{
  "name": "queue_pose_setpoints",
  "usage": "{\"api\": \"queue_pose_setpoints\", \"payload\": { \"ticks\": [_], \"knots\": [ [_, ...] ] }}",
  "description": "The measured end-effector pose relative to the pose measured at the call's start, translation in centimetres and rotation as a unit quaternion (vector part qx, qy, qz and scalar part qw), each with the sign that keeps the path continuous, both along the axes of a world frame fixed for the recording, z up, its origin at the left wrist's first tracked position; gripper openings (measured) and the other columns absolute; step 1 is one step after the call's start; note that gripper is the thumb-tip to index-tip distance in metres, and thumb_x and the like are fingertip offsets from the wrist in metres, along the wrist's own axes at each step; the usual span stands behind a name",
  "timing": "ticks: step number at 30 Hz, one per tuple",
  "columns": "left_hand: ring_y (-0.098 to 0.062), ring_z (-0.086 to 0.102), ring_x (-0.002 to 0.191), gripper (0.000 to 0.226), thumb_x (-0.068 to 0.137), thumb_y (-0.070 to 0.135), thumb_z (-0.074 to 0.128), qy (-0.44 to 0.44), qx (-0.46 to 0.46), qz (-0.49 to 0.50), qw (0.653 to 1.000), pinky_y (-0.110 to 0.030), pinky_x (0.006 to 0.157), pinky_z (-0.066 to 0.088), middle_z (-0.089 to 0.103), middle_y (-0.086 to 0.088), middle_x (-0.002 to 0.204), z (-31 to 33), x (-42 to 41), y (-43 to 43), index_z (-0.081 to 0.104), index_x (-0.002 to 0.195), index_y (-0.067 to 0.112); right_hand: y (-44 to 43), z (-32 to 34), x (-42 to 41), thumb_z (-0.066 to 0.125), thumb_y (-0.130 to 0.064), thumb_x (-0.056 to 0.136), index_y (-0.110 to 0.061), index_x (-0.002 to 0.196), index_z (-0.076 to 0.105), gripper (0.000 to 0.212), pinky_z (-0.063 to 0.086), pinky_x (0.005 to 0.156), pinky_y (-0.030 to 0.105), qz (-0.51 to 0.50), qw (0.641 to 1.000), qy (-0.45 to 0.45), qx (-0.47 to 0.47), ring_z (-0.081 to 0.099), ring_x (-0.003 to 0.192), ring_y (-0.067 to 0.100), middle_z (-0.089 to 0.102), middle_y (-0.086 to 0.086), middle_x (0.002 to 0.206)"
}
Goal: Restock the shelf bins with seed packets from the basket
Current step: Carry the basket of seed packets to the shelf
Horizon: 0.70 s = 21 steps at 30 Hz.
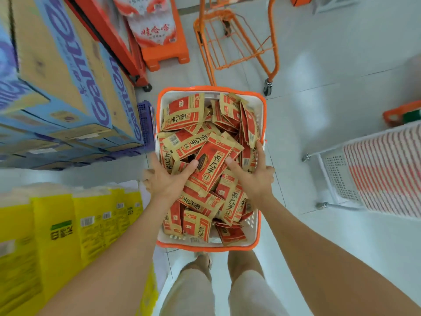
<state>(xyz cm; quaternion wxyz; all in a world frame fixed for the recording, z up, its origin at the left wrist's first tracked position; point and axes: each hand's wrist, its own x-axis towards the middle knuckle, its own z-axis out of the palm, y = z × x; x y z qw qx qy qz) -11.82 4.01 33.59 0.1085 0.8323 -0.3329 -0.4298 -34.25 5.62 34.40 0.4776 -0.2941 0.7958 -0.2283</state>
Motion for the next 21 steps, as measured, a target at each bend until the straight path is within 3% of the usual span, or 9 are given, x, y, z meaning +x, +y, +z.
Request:
{"api": "queue_pose_setpoints", "payload": {
  "ticks": [3,6,10,14,21],
  "knots": [
    [-0.047,0.022,0.152,0.145,0.050,0.099,0.070,0.008,-0.006,-0.041,0.999,-0.065,0.122,0.025,0.023,-0.020,0.160,4.6,-2.3,2.9,0.005,0.164,0.039,4.6,5.2,-2.2,0.074,-0.097,0.049,-0.083,0.138,0.013,0.109,0.044,0.111,0.064,-0.046,0.999,-0.004,-0.008,0.037,0.141,0.041,0.029,0.001,0.133],
    [-0.044,0.024,0.152,0.147,0.048,0.100,0.070,0.020,-0.006,-0.086,0.996,-0.064,0.122,0.028,0.024,-0.017,0.159,9.0,-5.1,6.1,0.003,0.164,0.040,9.9,10.2,-4.7,0.078,-0.092,0.053,-0.078,0.142,0.014,0.110,0.039,0.115,0.063,-0.085,0.996,-0.003,-0.012,0.027,0.147,0.040,0.030,0.006,0.139],
    [-0.042,0.028,0.149,0.146,0.041,0.106,0.065,0.028,-0.013,-0.158,0.987,-0.063,0.120,0.031,0.035,-0.017,0.155,13.3,-9.8,11.0,0.011,0.161,0.042,17.8,15.4,-8.7,0.078,-0.093,0.049,-0.075,0.145,0.016,0.116,0.038,0.116,0.062,-0.152,0.988,0.004,-0.016,0.027,0.146,0.039,0.029,0.005,0.137],
    [-0.042,0.032,0.146,0.150,0.039,0.106,0.065,0.027,-0.007,-0.241,0.970,-0.064,0.117,0.035,0.034,-0.016,0.153,16.8,-15.7,16.6,0.006,0.161,0.042,26.6,18.3,-13.0,0.076,-0.096,0.047,-0.074,0.146,0.013,0.120,0.037,0.115,0.065,-0.229,0.973,0.017,-0.008,0.028,0.143,0.040,0.034,0.010,0.136],
    [-0.046,0.035,0.145,0.151,0.036,0.107,0.064,0.002,-0.022,-0.396,0.918,-0.068,0.114,0.036,0.036,-0.018,0.153,19.9,-29.2,29.5,0.014,0.161,0.039,44.9,20.4,-22.0,0.073,-0.100,0.042,-0.076,0.145,0.011,0.123,0.037,0.114,0.064,-0.365,0.931,0.001,-0.004,0.032,0.138,0.040,0.035,0.011,0.132]
  ]
}}
